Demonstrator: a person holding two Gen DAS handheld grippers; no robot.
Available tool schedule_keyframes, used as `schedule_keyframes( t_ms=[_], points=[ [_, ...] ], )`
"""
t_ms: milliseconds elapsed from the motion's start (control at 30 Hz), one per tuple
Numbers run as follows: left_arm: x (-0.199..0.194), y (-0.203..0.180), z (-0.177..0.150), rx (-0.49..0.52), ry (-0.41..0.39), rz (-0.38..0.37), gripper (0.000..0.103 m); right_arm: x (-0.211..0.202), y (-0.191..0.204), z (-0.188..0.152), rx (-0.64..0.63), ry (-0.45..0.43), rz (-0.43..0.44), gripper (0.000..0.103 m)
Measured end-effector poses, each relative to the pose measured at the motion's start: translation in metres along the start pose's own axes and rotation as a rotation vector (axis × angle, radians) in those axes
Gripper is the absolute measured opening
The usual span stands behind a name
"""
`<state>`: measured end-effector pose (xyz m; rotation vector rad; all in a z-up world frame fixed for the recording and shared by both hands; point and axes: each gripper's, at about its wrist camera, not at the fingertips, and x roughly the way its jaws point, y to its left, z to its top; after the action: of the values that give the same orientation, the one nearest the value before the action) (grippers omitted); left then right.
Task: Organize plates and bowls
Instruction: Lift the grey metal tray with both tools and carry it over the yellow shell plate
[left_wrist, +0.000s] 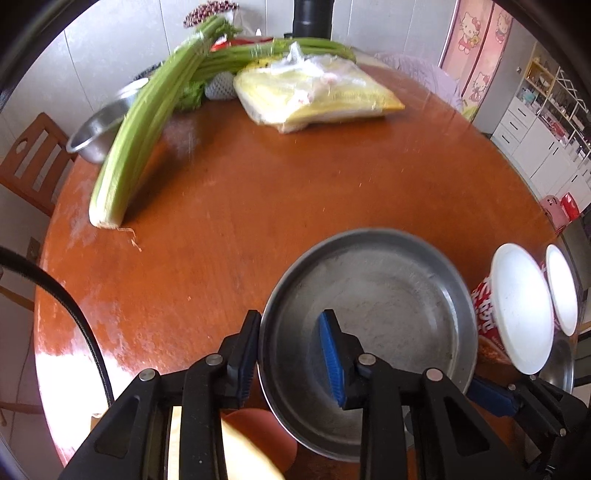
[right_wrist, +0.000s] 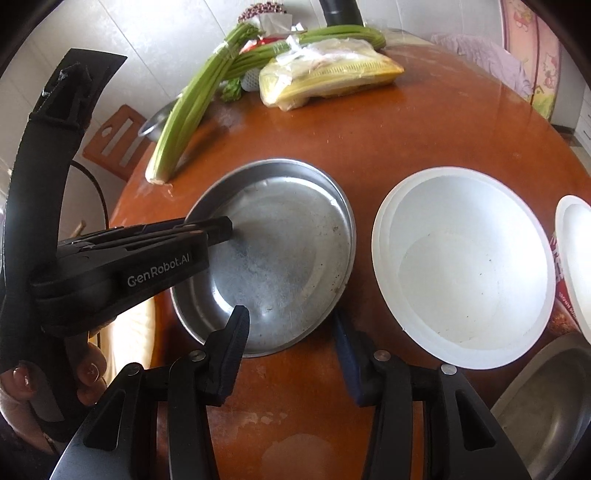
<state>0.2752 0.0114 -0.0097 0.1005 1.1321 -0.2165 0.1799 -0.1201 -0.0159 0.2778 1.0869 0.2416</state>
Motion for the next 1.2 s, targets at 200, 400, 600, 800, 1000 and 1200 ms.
schedule_keyframes(
  t_ms=[200, 400, 600, 800, 1000, 1200],
  points=[
    [-0.012, -0.002, 0.003, -0.002, -0.023, -0.002, 0.032, -0.014, 0.0, 0.001, 0.003, -0.047, 0.008, 0.049],
    [-0.023, -0.001, -0.003, -0.011, -0.034, 0.003, 0.032, -0.022, 0.004, 0.0, -0.013, -0.059, 0.016, 0.049],
    [-0.041, 0.005, -0.012, -0.024, -0.063, 0.021, 0.032, -0.032, 0.016, -0.003, -0.043, -0.084, 0.028, 0.049],
    [-0.063, 0.021, -0.027, -0.067, -0.097, 0.031, 0.032, -0.041, 0.034, -0.008, -0.097, -0.102, 0.043, 0.049],
    [-0.084, 0.039, -0.044, -0.11, -0.127, 0.049, 0.032, -0.05, 0.055, -0.013, -0.151, -0.118, 0.071, 0.049],
    [-0.103, 0.055, -0.063, -0.147, -0.157, 0.064, 0.032, -0.057, 0.077, -0.02, -0.202, -0.131, 0.081, 0.049]
  ],
)
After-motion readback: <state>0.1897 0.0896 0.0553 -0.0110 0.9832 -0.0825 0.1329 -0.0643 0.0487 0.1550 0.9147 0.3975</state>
